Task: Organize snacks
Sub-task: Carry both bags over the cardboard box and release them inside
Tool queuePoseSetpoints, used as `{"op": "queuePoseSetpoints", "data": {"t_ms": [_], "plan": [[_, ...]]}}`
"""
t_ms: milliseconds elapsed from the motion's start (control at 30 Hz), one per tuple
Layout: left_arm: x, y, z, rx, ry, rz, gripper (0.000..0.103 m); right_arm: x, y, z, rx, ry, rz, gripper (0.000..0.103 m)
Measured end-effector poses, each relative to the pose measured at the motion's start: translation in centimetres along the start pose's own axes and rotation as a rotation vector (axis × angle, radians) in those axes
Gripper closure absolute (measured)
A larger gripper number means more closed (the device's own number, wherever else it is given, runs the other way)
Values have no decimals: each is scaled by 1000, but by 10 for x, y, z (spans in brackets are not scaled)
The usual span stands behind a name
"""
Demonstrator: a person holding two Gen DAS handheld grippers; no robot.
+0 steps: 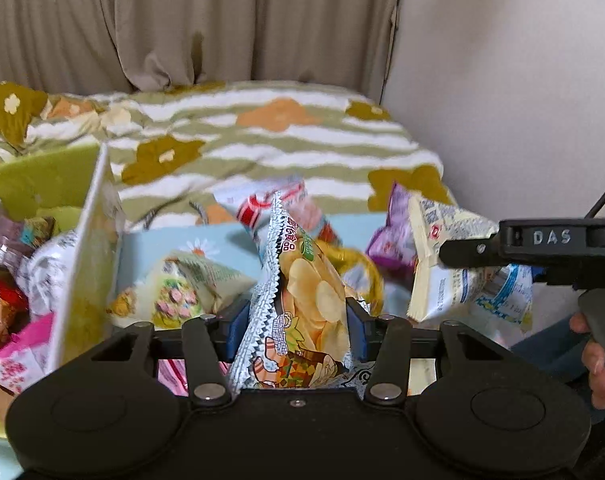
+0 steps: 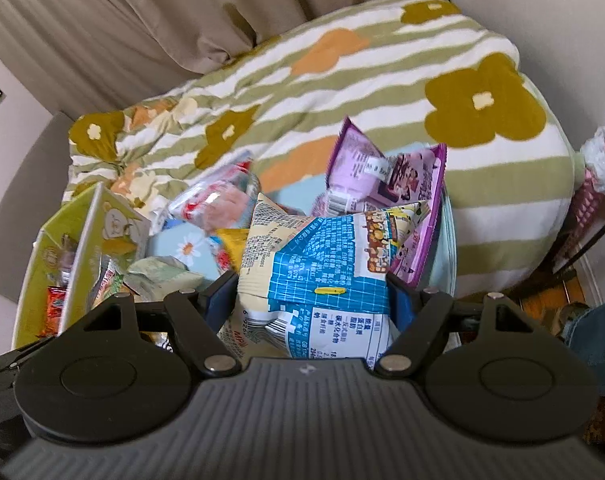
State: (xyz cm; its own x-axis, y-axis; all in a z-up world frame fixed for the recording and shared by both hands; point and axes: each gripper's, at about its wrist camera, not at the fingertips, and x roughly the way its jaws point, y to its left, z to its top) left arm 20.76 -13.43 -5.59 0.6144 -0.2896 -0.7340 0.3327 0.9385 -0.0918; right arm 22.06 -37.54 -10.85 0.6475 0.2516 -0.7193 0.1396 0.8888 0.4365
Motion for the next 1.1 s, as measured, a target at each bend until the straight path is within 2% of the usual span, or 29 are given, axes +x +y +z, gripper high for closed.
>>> {"op": "queuePoseSetpoints", "data": {"t_ms": [267,533,833,1100], "plan": [[-56,24,11,-44,-142,30,50,-32,42,4,-67,-82,66,12],[-101,86,11,-97,-221,126,50,-39,111,3,-133,-122,159,12],[-131,178,10,-141,-224,208,50,-14,207,-8,-178,-102,229,12],[-128,246,2,-165,-172,187,49,19,274,-25,-189,-64,221,12]]}}
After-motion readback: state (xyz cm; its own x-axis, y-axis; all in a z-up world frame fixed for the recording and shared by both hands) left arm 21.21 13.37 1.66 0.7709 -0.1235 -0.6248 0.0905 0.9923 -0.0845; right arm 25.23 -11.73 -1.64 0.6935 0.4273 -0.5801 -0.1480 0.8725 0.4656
